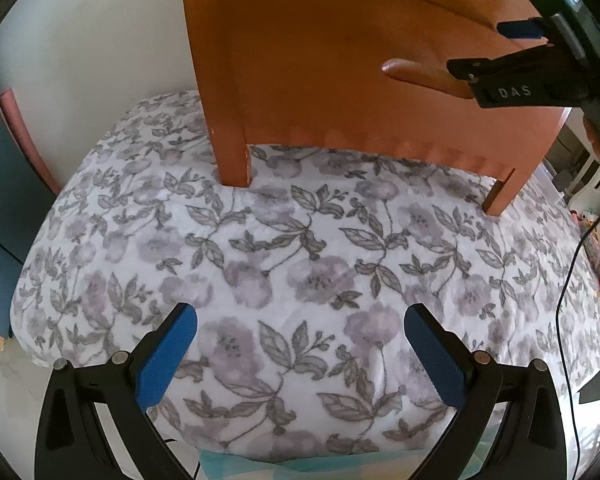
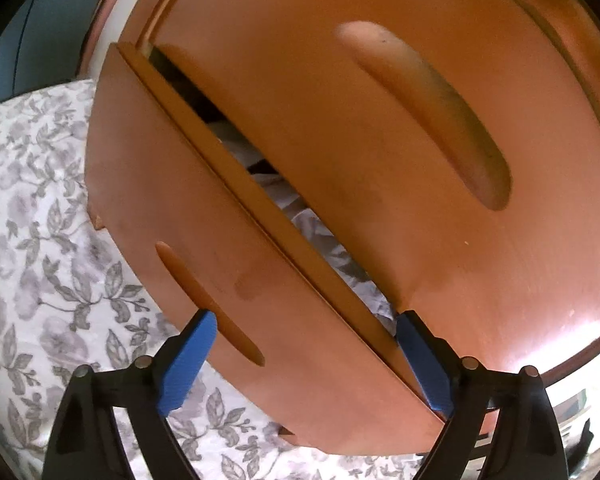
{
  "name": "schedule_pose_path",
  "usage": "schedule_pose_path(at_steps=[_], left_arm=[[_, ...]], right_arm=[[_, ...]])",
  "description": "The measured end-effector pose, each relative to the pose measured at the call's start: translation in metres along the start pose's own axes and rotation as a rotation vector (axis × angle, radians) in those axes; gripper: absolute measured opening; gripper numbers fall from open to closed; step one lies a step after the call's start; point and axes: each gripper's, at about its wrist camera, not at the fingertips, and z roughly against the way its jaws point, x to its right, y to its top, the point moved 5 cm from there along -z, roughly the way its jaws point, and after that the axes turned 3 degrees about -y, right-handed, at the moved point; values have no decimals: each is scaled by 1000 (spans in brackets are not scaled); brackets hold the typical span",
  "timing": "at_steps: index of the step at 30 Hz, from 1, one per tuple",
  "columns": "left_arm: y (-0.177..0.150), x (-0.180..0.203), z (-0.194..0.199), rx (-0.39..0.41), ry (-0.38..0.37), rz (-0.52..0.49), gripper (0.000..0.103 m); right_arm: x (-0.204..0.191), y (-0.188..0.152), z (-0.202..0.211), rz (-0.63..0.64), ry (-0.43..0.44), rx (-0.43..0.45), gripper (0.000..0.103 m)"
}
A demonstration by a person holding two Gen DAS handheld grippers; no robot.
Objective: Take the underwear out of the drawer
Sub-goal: 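Grasp the lower drawer's handle with the right tool, then pull the lower drawer outward with the right tool, then release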
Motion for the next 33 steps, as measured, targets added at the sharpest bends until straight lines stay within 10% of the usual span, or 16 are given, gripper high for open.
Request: schedule_pose_path(at_steps=[20, 33], left_arm=[[-6, -18, -9, -25, -105, 72, 103], [-6, -18, -1, -16, -120, 74, 103]], right_arm=[[-26, -2, -12, 106, -113, -73, 86], [-31, -18, 26, 137, 32, -108, 84]])
